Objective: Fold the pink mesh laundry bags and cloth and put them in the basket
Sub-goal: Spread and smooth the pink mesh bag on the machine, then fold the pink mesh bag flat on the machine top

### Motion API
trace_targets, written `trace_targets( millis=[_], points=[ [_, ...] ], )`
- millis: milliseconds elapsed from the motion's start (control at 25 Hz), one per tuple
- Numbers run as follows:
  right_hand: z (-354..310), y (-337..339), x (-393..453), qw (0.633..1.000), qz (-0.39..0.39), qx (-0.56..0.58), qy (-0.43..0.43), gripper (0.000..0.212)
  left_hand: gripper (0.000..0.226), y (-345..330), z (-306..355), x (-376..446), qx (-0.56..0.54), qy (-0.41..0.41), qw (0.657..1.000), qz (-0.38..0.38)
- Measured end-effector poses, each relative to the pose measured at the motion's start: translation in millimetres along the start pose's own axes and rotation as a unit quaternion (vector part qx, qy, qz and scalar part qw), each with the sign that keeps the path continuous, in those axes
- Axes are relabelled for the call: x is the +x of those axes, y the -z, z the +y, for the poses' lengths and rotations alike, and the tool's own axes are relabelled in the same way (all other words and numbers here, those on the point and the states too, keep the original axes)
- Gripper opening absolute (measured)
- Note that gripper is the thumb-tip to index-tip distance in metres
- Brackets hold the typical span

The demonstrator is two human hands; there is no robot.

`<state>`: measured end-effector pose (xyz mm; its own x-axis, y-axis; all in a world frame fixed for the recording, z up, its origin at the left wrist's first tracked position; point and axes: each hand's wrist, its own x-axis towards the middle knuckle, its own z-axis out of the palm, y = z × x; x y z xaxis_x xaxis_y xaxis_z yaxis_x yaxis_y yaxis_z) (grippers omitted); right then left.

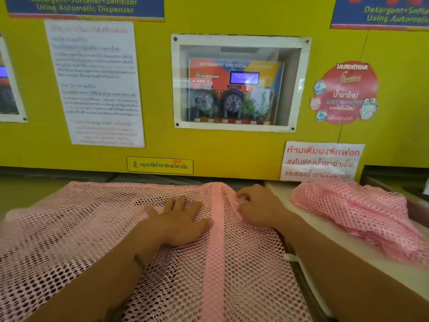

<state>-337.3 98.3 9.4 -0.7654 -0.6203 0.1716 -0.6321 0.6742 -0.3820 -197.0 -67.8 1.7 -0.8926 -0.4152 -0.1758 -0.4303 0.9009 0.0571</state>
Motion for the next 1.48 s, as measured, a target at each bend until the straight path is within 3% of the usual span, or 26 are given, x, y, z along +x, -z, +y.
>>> trace_targets(
  millis=[120, 200, 320, 400, 520, 600, 680, 800, 840, 960, 1000, 1040, 1120, 1200, 1280, 1360, 1400, 1480],
  points=[
    [0, -4, 5, 0.998, 0.052, 0.001, 0.019, 0.029, 0.078, 1, -2, -1, 0.002, -0.001, 1.0, -0.005],
    [4, 4, 7, 0.988, 0.139, -0.063, -0.013, 0.019, 0.077, 0, -3, -3, 0.005, -0.004, 1.0, 0.002],
    [12, 21, 5, 0.97, 0.231, -0.044, -0.055, 0.032, 0.078, 2, 4, -3, 0.014, -0.001, 1.0, -0.003],
    [5, 24, -1, 0.987, 0.159, 0.028, -0.021, 0.036, 0.081, 8, 14, 2, 0.023, 0.001, 0.999, -0.025],
    [-6, 20, -19, 0.995, -0.09, -0.048, 0.018, 0.033, 0.088, 17, 23, 10, 0.016, 0.005, 0.998, -0.054],
    [-6, 38, -28, 0.994, -0.096, -0.039, 0.023, 0.041, 0.088, 21, 25, 15, 0.017, -0.021, 0.997, -0.066],
    [-6, 87, -38, 0.999, 0.002, 0.037, 0.034, 0.048, 0.088, 29, 31, 10, 0.019, -0.063, 0.996, -0.054],
    [26, 159, -61, 0.994, 0.106, 0.032, 0.006, 0.051, 0.06, 43, 44, -9, -0.002, -0.126, 0.992, 0.025],
    [47, 171, -69, 0.996, 0.087, -0.002, -0.034, 0.057, 0.056, 46, 46, -13, -0.04, -0.136, 0.989, 0.043],
    [104, 160, -94, 0.962, -0.12, -0.171, -0.176, 0.076, 0.055, 50, 63, -22, -0.125, -0.176, 0.974, 0.065],
    [118, 150, -98, 0.948, -0.154, -0.201, -0.192, 0.072, 0.054, 50, 73, -26, -0.126, -0.194, 0.97, 0.073],
    [128, 144, -96, 0.954, -0.132, -0.198, -0.181, 0.064, 0.053, 48, 82, -29, -0.124, -0.211, 0.966, 0.08],
    [126, 151, -88, 0.986, -0.002, -0.116, -0.119, 0.043, 0.053, 47, 98, -37, -0.137, -0.255, 0.95, 0.114],
    [98, 169, -82, 0.991, 0.118, 0.023, -0.057, 0.023, 0.063, 48, 109, -39, -0.179, -0.275, 0.936, 0.124],
    [50, 183, -82, 0.979, 0.097, 0.177, 0.021, 0.021, 0.083, 55, 116, -42, -0.264, -0.278, 0.918, 0.1],
    [4, 182, -83, 0.957, -0.003, 0.274, 0.098, 0.029, 0.094, 62, 115, -44, -0.354, -0.291, 0.884, 0.088],
    [-12, 178, -81, 0.952, -0.032, 0.281, 0.117, 0.031, 0.085, 64, 111, -43, -0.378, -0.287, 0.874, 0.106],
    [-31, 169, -72, 0.957, -0.033, 0.261, 0.118, 0.033, 0.035, 70, 93, -47, -0.392, -0.229, 0.869, 0.199]
  ],
)
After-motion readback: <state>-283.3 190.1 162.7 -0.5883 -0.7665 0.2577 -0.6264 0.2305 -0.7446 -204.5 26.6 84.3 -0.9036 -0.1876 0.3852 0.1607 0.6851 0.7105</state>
